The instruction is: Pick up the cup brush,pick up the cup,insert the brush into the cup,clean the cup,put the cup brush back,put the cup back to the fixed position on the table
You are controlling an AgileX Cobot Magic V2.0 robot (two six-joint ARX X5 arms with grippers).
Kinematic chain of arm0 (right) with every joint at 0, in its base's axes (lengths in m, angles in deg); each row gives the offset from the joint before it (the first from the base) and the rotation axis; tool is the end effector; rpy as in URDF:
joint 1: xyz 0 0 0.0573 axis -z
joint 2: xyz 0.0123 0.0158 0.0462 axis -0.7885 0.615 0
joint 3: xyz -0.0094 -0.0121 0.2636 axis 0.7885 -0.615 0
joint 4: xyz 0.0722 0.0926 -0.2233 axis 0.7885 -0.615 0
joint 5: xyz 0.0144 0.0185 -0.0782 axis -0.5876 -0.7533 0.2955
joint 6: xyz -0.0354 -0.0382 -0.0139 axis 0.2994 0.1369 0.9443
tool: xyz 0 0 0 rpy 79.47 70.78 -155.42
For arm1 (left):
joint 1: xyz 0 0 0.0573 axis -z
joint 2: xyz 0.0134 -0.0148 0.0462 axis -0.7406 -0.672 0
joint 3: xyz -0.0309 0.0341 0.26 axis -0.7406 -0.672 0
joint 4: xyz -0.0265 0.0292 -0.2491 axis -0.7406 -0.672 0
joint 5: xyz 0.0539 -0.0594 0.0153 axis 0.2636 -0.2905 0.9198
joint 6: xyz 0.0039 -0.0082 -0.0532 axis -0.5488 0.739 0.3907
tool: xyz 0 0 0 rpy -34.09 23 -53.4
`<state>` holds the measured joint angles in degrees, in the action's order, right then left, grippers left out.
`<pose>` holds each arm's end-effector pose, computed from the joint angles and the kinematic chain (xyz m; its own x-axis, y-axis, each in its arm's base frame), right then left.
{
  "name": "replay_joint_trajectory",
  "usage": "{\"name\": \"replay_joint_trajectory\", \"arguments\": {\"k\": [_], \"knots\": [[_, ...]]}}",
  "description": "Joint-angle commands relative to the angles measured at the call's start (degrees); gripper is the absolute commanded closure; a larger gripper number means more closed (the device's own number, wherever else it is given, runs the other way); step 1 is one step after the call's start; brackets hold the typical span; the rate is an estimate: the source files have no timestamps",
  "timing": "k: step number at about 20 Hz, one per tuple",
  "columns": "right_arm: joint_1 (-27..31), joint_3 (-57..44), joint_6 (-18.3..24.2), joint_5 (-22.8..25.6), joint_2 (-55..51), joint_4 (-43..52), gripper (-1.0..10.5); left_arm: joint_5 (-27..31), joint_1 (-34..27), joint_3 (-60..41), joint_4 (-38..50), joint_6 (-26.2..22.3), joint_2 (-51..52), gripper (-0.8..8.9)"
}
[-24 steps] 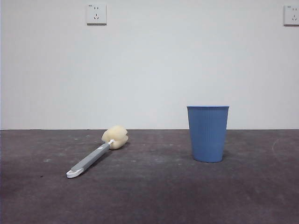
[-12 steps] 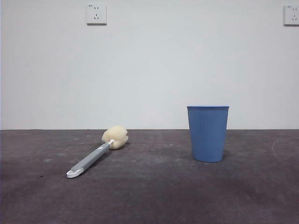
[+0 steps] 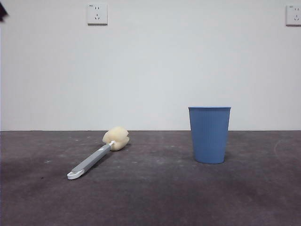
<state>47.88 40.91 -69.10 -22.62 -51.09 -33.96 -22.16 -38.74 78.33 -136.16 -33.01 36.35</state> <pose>0.0836 0.0212 0.3123 0.5193 0.5596 -0.6459 -0.4693 0.8184 0.3317 0.1344 -0.0349 0.2882 0.5528 -0.5529 -0.6235 0.4761 0.8236 -0.3082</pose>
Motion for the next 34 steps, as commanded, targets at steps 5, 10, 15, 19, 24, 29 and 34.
{"name": "replay_joint_trajectory", "arguments": {"k": [5,10,15,19,24,29,34], "knots": [[-0.13,0.09,-0.74,0.00,0.07,0.13,4.1,19.04,14.91,5.01,10.40,7.65,-18.32,3.73],[-0.13,0.09,-0.92,0.00,0.07,0.13,4.1,25.77,20.57,9.42,17.16,10.69,-35.34,3.74],[-0.13,0.09,-0.92,0.00,0.07,0.11,4.1,27.06,21.33,10.75,22.08,13.62,-47.12,3.74],[-0.13,0.09,-0.92,0.00,0.07,0.13,4.1,29.27,21.38,10.75,22.91,13.88,-51.21,3.74],[-0.13,0.09,-0.92,0.00,0.07,0.15,4.1,30.23,21.42,10.75,23.65,15.67,-53.51,3.75],[-0.13,0.09,-0.92,0.00,0.07,0.13,4.1,31.71,22.10,10.75,23.96,16.37,-53.88,5.45],[-0.13,0.09,-1.25,-0.04,0.07,0.13,4.1,31.32,22.12,10.75,22.36,16.39,-54.40,6.72]]}}
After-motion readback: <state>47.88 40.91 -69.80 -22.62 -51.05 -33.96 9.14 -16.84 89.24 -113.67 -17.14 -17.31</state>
